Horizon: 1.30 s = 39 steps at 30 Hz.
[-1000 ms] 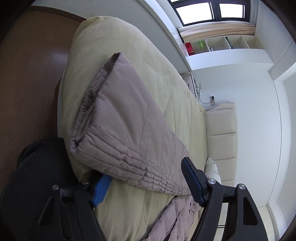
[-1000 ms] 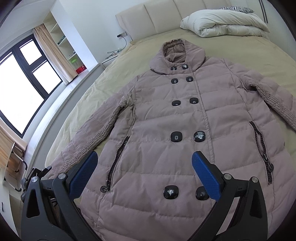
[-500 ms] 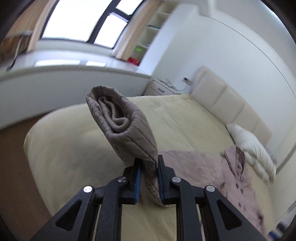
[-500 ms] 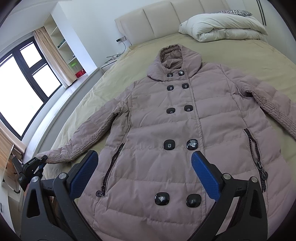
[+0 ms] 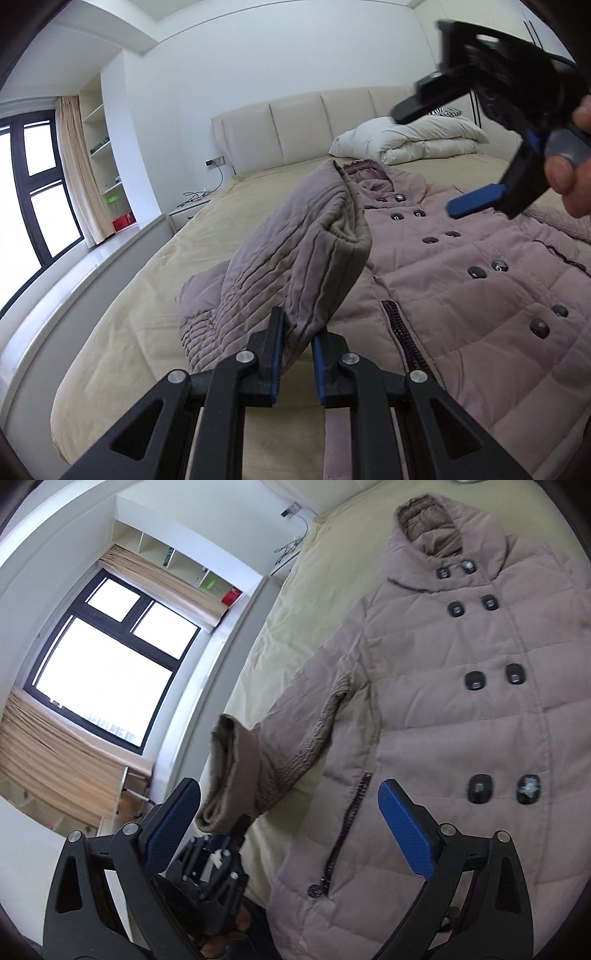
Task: Fold large clothes
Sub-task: 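Lift the held sleeve and fold it across the coat front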
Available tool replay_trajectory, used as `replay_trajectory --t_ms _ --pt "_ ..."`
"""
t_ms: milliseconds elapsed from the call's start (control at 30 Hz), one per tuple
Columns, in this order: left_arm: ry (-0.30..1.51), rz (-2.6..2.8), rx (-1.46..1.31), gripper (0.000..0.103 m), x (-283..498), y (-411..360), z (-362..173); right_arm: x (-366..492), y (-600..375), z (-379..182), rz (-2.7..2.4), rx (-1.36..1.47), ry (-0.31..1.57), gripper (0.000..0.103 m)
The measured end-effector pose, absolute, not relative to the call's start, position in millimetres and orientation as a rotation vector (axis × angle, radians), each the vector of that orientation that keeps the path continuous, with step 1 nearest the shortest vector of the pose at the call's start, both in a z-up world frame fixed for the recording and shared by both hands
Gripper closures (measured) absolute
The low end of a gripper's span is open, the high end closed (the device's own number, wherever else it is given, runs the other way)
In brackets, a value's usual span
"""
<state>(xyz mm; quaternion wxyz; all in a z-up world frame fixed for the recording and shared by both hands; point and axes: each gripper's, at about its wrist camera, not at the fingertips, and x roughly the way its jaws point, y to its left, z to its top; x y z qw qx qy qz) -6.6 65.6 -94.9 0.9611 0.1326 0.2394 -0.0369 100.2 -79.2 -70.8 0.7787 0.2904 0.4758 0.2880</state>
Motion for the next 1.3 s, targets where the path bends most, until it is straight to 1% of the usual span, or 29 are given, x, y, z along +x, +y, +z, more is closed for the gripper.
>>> replay_trajectory --t_ms 100,133,167,233,333,367,400,467,500,533,600,633,667,733,767,900,967,1033,1167,1300 --pt "0.482 -0.091 0.309 0.088 -11.2 56.4 -101.1 121.8 -58.5 -85.2 0.654 0.665 1.102 0.01" --pt "0.483 -0.094 0.321 0.088 -11.1 56.6 -100.7 128.3 -52.1 -91.2 0.658 0.674 1.126 0.016" --pt "0.486 -0.096 0.327 0.088 -10.6 57.5 -100.9 134.0 -45.4 -97.3 0.658 0.68 1.151 0.025" --pt "0.492 -0.099 0.331 0.088 -9.8 58.1 -103.6 143.9 -32.9 -108.0 0.66 0.679 1.198 0.031" --pt "0.485 -0.108 0.348 0.088 -11.9 52.4 -107.0 150.4 -16.4 -114.8 0.695 0.673 1.239 0.033" --pt "0.482 -0.111 0.351 0.088 -11.8 50.2 -107.3 152.4 -11.6 -116.3 0.698 0.665 1.248 0.035" --pt "0.481 -0.112 0.352 0.088 -11.1 49.3 -106.9 153.5 -7.7 -120.4 0.706 0.654 1.256 0.039" --pt "0.484 -0.111 0.348 0.087 -9.0 48.3 -108.1 159.2 2.7 -121.6 0.72 0.605 1.272 0.075" --pt "0.483 -0.112 0.353 0.086 -8.1 46.6 -109.2 160.5 6.8 -121.9 0.714 0.582 1.272 0.077" --pt "0.481 -0.114 0.359 0.083 -7.7 44.8 -109.5 163.2 8.7 -121.5 0.699 0.563 1.274 0.082" --pt "0.47 -0.121 0.356 0.08 -8.0 41.9 -108.4 167.2 9.3 -119.0 0.692 0.538 1.268 0.085" --pt "0.464 -0.12 0.349 0.075 -8.2 41.2 -107.1 168.6 9.1 -112.1 0.686 0.516 1.248 0.086" --pt "0.461 -0.115 0.336 0.065 -7.3 41.5 -106.0 170.4 8.0 -102.7 0.68 0.496 1.221 0.086" --pt "0.462 -0.11 0.291 0.055 -2.4 45.0 -103.6 175.8 0.6 -78.3 0.669 0.47 1.158 0.087" --pt "0.466 -0.105 0.267 0.052 2.3 47.3 -101.6 179.4 -4.8 -63.0 0.654 0.454 1.119 0.087" --pt "0.516 -0.138 0.054 0.047 37.0 61.4 -90.7 194.4 -41.5 18.8 0.631 0.447 0.965 0.087" --pt "0.54 -0.157 -0.074 0.041 61.0 68.0 -85.7 198.7 -53.2 69.1 0.64 0.436 0.879 0.087" --pt "0.546 -0.157 -0.152 0.037 84.0 67.9 -81.6 200.4 -59.1 119.9 0.653 0.41 0.787 0.088" --pt "0.534 -0.114 -0.156 0.024 127.8 49.2 -78.5 197.9 -72.9 197.3 0.669 0.388 0.637 0.088" --pt "0.59 -0.051 -0.159 0.024 176.3 35.3 -91.2 198.9 -99.2 240.5 0.661 0.412 0.569 0.088"
